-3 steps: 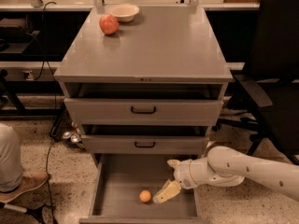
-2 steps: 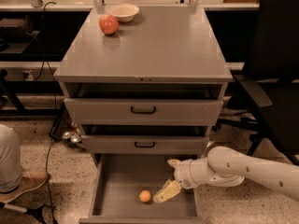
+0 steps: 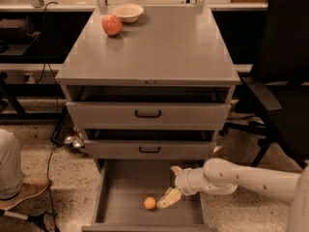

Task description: Pick orange from bottom drawer and place on counter

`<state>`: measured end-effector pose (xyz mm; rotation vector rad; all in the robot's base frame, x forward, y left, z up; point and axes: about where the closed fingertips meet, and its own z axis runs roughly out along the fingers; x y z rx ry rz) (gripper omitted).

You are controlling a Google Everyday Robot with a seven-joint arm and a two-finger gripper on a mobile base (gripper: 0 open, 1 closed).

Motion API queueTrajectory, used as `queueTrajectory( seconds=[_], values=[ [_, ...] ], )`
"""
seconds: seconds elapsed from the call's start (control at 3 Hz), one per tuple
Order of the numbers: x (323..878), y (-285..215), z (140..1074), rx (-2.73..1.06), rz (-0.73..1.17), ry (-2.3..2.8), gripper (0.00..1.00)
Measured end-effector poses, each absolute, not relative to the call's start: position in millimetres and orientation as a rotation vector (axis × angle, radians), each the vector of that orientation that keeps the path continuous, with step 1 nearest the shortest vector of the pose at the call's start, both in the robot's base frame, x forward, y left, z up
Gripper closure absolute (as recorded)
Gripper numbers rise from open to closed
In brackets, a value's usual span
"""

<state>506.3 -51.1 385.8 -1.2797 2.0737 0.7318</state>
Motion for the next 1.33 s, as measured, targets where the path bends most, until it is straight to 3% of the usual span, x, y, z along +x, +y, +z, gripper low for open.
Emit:
queueTrajectory(
  seconds=[0.67, 1.33],
  values=[
    [542.8, -21.8, 258.4, -1.338, 0.868, 2.055, 0.00],
    [566.1, -23.0, 240.2, -1.330, 0.841, 2.028, 0.00]
  ],
)
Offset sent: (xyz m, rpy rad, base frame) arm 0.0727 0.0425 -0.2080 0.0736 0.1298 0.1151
